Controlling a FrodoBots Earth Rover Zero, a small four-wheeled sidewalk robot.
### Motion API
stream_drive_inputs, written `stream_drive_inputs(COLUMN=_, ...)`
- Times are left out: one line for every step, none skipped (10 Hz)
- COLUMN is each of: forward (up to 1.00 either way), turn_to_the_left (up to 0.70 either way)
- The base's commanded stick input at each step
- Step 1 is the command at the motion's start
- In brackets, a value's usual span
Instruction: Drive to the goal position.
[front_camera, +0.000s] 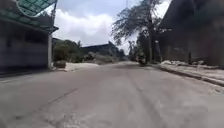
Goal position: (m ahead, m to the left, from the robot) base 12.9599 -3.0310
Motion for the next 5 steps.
stream_drive_inputs(forward=1.0, turn_to_the_left=-0.32)
stream_drive_inputs(forward=1.0, turn_to_the_left=-0.4)
stream_drive_inputs(forward=1.0, turn_to_the_left=-0.4)
stream_drive_inputs(forward=1.0, turn_to_the_left=-0.4)
stream_drive_inputs(forward=1.0, turn_to_the_left=-0.36)
